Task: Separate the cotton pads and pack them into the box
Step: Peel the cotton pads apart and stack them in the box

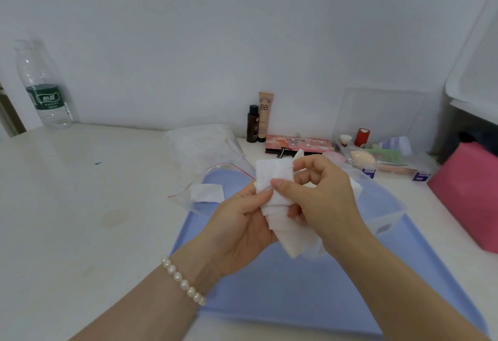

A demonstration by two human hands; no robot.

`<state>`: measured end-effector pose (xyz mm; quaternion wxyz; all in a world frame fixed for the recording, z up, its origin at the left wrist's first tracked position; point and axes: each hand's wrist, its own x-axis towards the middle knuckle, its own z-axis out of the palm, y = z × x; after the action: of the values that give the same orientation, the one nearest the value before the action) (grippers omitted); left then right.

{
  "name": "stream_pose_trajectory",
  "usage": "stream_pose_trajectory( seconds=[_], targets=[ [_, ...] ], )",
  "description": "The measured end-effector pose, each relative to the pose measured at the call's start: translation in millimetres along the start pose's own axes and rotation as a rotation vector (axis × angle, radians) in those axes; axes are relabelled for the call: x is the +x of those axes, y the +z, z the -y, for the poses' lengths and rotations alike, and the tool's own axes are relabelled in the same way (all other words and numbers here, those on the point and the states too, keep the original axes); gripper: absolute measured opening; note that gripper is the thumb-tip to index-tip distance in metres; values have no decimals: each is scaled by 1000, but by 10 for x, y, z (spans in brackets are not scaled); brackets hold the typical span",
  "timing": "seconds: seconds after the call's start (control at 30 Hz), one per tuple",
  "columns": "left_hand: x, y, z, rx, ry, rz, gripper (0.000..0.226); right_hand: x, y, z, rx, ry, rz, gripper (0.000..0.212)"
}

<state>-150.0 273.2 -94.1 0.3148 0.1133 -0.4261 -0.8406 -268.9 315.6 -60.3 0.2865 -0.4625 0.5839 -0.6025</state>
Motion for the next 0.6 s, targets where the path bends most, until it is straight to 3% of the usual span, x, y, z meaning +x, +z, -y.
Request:
stream_pose_trajectory(
  seconds=[0.17,0.23,0.3,0.43,0.53,0.6],
  targets=[
    [-4,5,-12,-20,-15,-32,42,-13,65,-124,-179,-280,-90,37],
    [-15,5,-18,-58,-19,-14,38,-32,96,-174,-359,-496,-145,35],
    [-27,-3,-36,-122,-21,0,38,-44,104,-206,-416,-587,-135,29],
    [-38,-7,-79,-179,-20,8,55,7,39,-89,-140,-200,-1,25],
    [-24,-15,-74,-137,-45,-56,55,84,-76,36,190,106,122,9],
    [-8,-23,-53,-107,-53,-86,49,113,-148,75,317,221,173,18]
  ],
)
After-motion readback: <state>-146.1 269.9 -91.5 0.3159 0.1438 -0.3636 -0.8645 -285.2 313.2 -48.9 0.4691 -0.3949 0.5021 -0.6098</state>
